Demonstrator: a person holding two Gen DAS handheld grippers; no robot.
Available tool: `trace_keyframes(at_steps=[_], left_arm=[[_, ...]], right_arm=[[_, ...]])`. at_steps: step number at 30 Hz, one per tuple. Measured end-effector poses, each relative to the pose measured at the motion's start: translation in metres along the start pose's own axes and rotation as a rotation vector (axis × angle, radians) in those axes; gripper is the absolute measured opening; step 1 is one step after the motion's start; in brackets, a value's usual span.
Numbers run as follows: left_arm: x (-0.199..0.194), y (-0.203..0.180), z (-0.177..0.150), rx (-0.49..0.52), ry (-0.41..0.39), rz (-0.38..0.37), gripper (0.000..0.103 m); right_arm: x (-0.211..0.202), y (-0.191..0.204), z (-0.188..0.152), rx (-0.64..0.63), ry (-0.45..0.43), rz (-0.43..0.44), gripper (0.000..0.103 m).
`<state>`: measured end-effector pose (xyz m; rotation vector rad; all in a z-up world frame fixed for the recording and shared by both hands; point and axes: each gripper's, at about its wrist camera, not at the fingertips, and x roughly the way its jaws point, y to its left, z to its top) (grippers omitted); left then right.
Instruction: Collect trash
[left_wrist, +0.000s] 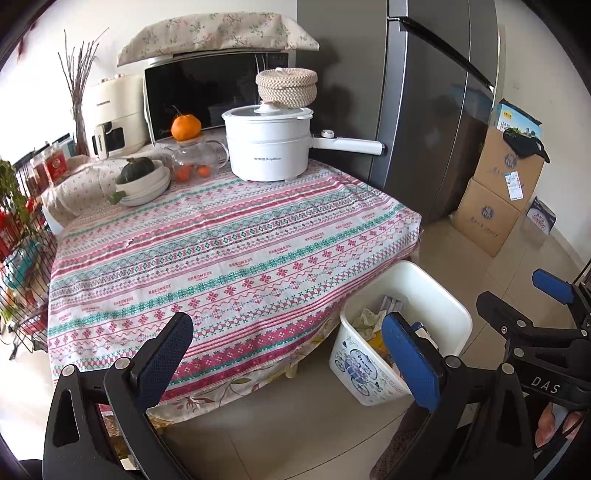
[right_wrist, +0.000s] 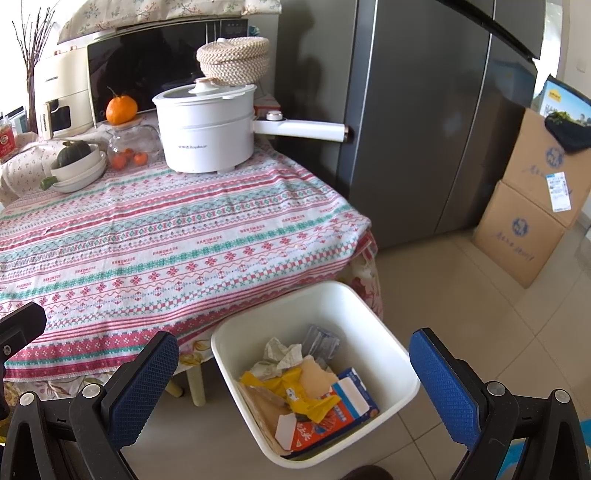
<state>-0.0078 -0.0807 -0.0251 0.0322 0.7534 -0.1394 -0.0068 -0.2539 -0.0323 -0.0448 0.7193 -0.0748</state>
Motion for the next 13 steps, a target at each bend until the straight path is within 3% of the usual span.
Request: trace_keyframes(at_steps=[13], left_arm=[[0.0026, 0.0012, 0.0002, -0.006, 0.01, -0.001, 0.103]], right_arm=[[0.0016, -0.0002, -0.0015, 0.001, 0.003, 0.001, 0.102]])
